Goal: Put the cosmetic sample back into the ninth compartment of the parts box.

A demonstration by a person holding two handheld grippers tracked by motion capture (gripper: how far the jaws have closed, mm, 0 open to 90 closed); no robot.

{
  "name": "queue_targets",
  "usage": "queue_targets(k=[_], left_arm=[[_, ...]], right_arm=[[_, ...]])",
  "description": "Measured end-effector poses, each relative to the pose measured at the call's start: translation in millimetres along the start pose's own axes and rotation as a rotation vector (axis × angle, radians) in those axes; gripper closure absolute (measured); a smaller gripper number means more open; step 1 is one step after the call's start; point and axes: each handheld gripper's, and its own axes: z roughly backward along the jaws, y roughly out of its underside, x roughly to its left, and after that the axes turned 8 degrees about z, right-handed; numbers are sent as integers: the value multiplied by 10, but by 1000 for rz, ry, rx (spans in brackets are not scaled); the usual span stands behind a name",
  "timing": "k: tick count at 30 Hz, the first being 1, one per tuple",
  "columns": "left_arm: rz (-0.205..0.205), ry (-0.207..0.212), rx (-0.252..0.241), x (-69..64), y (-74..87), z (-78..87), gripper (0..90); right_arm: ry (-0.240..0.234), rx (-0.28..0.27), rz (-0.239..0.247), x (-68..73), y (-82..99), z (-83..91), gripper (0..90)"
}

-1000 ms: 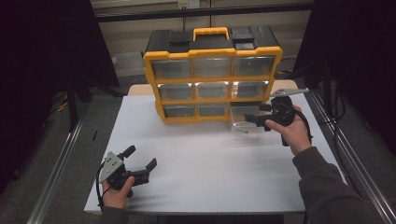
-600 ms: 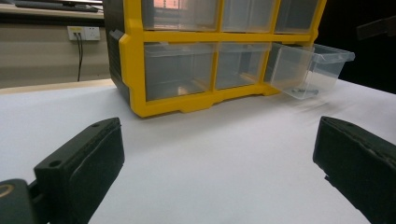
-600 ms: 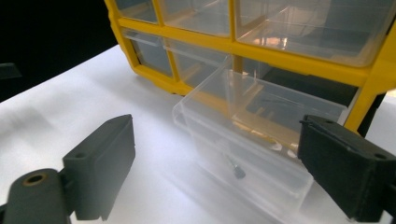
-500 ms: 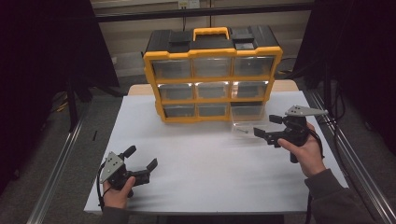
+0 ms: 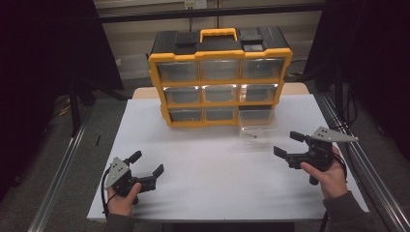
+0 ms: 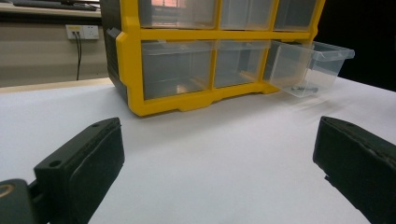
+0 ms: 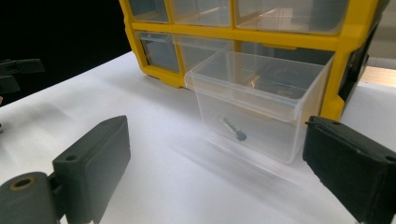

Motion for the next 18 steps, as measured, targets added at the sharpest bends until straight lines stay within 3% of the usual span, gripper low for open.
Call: queue_targets(k=[18], left_arm=[[-15,0,13,6,-2,-13,21]], right_arm=[[75,-54,34,135,527,303,55]])
